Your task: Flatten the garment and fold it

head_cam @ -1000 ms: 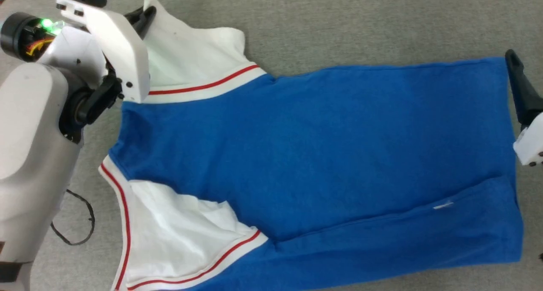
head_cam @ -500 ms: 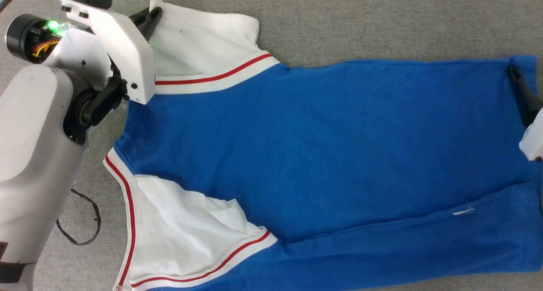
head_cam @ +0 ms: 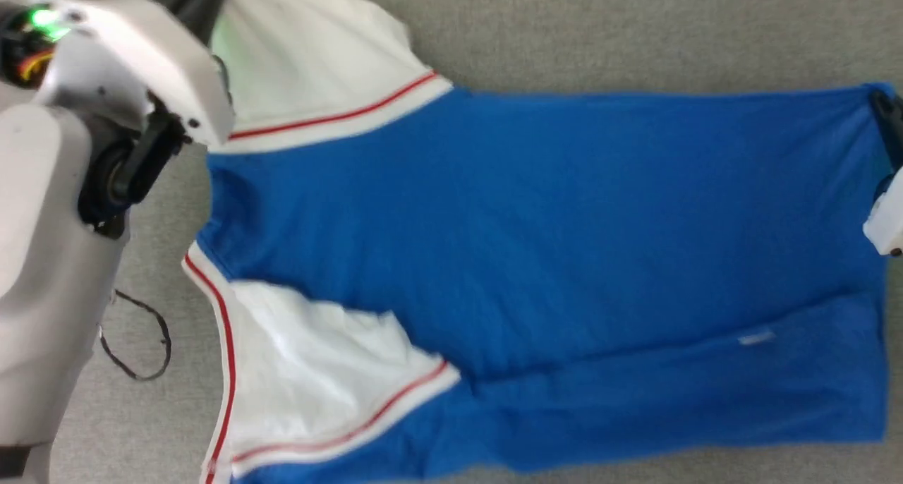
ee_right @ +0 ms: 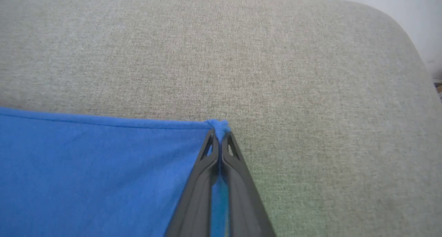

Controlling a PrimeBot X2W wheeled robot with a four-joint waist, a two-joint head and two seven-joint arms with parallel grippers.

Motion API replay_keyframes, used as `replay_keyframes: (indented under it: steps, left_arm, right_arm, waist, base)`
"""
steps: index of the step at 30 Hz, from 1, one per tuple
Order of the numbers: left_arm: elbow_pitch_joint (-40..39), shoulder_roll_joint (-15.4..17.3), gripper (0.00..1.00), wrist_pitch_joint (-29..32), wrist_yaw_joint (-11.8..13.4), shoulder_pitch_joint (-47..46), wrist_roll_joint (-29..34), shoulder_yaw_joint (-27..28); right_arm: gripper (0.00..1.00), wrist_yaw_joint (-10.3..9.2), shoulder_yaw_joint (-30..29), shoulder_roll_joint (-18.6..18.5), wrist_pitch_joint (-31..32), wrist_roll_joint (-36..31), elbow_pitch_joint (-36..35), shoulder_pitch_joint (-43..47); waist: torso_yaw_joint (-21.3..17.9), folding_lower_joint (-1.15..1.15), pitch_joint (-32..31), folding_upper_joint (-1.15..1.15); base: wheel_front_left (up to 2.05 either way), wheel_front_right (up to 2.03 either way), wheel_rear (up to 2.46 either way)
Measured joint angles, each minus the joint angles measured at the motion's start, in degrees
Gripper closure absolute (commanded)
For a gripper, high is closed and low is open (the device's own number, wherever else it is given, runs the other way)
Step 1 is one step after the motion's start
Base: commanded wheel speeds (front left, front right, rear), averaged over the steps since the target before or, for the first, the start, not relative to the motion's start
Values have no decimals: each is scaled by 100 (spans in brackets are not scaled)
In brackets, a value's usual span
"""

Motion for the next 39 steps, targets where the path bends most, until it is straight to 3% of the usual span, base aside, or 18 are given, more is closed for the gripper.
replay_keyframes:
  steps: [9,15,22,27,36,37,38,39]
  left_arm:
    - [-977,146,100,-1092,237,1440,-120,419]
    - [-1959,240,100,-1642,564,2884,-250,617]
    - [-2543,198,100,-2062,969,4464,-359,681]
    - [-2414,113,100,-2152,971,5187,-453,486]
    - [-1646,-56,100,-2148,775,5352,-678,245]
    - [-1560,-93,93,-2140,751,5349,-701,218]
    - [-1475,-126,63,-2116,711,5348,-721,174]
    - [-1391,-156,38,-2100,702,5347,-726,143]
  right_arm:
    - [100,0,-209,31,-276,8,-212,772]
    - [100,0,-301,232,-454,45,-531,1506]
    - [100,0,-458,623,-610,107,-783,2357]
    - [100,0,-523,853,-619,212,-799,2939]
    - [100,0,-468,747,-620,113,-522,3361]
    - [85,0,-457,745,-620,100,-469,3362]
    - [36,0,-444,739,-620,90,-420,3362]
    - [0,0,-426,733,-620,86,-371,3361]
  waist:
    - [84,-1,-701,0]
    - [182,-2,-1173,0]
    - [270,-2,-1597,0]
    - [313,-1,-1738,0]
    - [293,-1,-1903,0]
    - [290,-1,-1930,0]
    - [288,-1,-1959,0]
    - [285,0,-1990,0]
  base:
    - [0,0,0]
    - [0,0,0]
    - [0,0,0]
    - [0,0,0]
    - [0,0,0]
    - [0,0,0]
    - [0,0,0]
    - [0,0,0]
